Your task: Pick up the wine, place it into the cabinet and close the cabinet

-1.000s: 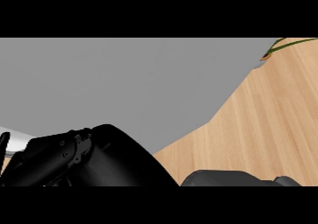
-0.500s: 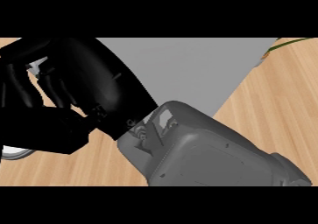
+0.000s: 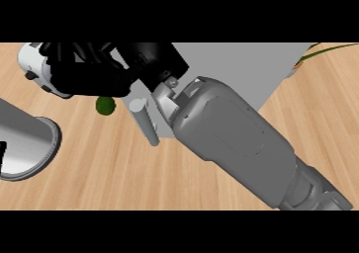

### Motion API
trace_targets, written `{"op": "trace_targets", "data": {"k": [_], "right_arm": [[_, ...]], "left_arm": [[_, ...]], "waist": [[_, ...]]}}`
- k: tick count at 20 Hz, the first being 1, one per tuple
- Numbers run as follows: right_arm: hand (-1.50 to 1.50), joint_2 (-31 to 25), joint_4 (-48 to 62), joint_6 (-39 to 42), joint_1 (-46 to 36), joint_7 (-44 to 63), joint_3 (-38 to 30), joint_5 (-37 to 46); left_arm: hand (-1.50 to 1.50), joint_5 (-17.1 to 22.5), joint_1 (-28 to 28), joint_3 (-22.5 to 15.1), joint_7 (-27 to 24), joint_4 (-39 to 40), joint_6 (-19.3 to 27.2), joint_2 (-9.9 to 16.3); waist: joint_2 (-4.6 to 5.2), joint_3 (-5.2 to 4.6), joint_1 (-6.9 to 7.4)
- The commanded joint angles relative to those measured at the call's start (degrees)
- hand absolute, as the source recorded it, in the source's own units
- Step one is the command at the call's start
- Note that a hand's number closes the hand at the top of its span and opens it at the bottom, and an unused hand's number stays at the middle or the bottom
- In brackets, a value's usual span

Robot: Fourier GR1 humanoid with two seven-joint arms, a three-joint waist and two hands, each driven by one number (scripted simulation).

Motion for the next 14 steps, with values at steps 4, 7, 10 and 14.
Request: {"op": "trace_targets", "data": {"k": [4,7,10,14], "right_arm": [[1.5,-2.16,11.11,1.49,0.85,-7.55,-2.84,1.54],[1.5,-4.28,13.56,2.69,0.94,-8.97,-1.94,2.06],[1.5,-5.78,14.92,3.14,-0.22,-10.66,-2.87,2.29],[1.5,-5.47,17.3,3.66,-1.3,-12.12,-2.3,2.58]], "left_arm": [[-1.5,-0.22,-0.25,0.44,2.99,-3.15,1.99,-0.17],[-1.5,-1.17,-0.02,-0.81,2.56,-2.15,0.57,-0.14],[-1.5,-2.39,-1.05,-2.0,1.27,-0.15,0.44,-1.6],[-1.5,-1.45,-1.33,-0.47,2.85,-1.74,1.41,-0.88]], "waist": [[1.38,0.32,-0.01],[1.58,0.29,-0.05],[1.73,0.23,-0.57],[1.62,0.26,-0.28]]}}
